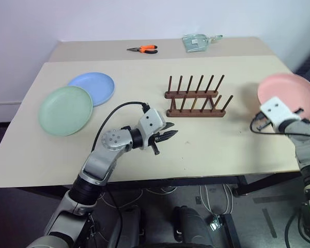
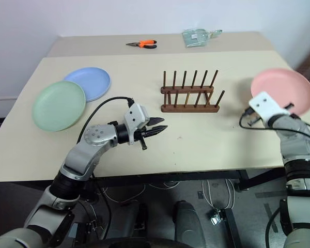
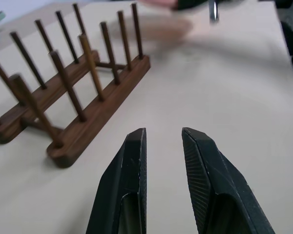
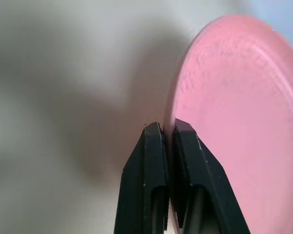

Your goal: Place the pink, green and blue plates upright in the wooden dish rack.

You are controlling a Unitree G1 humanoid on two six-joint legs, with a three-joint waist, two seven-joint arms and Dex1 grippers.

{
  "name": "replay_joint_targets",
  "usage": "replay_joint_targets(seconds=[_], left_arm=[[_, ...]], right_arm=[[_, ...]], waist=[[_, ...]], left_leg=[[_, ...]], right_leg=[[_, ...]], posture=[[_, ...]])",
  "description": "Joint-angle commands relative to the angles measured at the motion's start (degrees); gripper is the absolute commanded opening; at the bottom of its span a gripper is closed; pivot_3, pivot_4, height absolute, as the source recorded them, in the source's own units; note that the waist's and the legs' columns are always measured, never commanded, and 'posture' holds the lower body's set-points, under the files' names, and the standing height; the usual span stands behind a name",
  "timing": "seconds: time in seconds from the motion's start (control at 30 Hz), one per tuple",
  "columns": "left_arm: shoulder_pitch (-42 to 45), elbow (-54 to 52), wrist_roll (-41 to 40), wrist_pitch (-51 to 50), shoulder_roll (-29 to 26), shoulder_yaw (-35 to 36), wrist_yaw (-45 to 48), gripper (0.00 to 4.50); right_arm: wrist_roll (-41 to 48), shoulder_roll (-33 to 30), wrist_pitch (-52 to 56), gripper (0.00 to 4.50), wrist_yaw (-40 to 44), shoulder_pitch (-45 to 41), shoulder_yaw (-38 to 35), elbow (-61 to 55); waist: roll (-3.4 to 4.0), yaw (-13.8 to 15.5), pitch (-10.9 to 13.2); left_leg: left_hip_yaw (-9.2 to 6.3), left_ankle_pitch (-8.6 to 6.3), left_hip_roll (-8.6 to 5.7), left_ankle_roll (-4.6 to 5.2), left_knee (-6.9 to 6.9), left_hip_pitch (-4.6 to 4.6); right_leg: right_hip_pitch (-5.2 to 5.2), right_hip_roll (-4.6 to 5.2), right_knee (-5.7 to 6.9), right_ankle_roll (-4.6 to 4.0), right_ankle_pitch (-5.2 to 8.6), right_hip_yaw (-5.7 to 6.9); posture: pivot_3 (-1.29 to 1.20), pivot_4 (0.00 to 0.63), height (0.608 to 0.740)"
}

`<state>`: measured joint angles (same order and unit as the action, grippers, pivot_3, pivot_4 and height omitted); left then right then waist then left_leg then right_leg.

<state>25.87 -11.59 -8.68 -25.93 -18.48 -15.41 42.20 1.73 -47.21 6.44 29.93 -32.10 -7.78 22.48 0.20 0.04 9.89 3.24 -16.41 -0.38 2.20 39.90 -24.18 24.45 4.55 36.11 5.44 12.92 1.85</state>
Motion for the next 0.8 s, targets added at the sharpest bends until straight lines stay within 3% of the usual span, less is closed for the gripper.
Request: replay_joint_targets(seconds=[0.03,0.1,0.23,0.8], left_arm=[[0.2,-1.5,-0.8,0.6,-0.8,1.6,0.0,1.15],[0.7,-1.2,-0.9,0.8,-1.0,1.9,0.0,1.15],[1.6,-0.9,-1.6,0.7,-0.7,2.4,-0.4,1.15],[-0.4,-4.8,-5.6,-2.5,-1.2,3.7,-0.9,1.15]], right_arm=[[22.9,1.1,17.7,0.06,6.4,-5.7,-10.0,-18.3],[36.6,1.9,28.8,0.06,9.3,-7.4,-13.9,-25.3],[49.4,3.9,40.3,0.06,5.5,-10.9,-19.0,-26.4],[53.6,4.5,47.3,0.06,6.1,-16.0,-18.5,-15.5]], waist=[[0.01,0.3,0.0],[0.0,0.9,0.0],[-0.08,1.5,0.0],[0.0,0.6,0.0]], left_leg=[[-0.02,0.0,0.01,0.0,0.0,-0.01],[-0.07,0.0,0.02,0.01,0.0,-0.02],[-0.27,-0.06,-0.03,0.06,0.03,-0.1],[-0.16,-0.09,-0.17,0.11,-0.07,-0.23]], right_leg=[[0.0,0.01,0.0,0.0,0.0,0.0],[-0.01,0.08,0.0,0.0,0.0,0.02],[-0.09,0.33,-0.11,-0.04,0.0,0.11],[0.15,0.49,-0.08,-0.07,0.0,0.06]], posture=[[0.0,0.15,0.74],[0.0,0.15,0.74],[0.0,0.15,0.74],[0.0,0.15,0.74]])
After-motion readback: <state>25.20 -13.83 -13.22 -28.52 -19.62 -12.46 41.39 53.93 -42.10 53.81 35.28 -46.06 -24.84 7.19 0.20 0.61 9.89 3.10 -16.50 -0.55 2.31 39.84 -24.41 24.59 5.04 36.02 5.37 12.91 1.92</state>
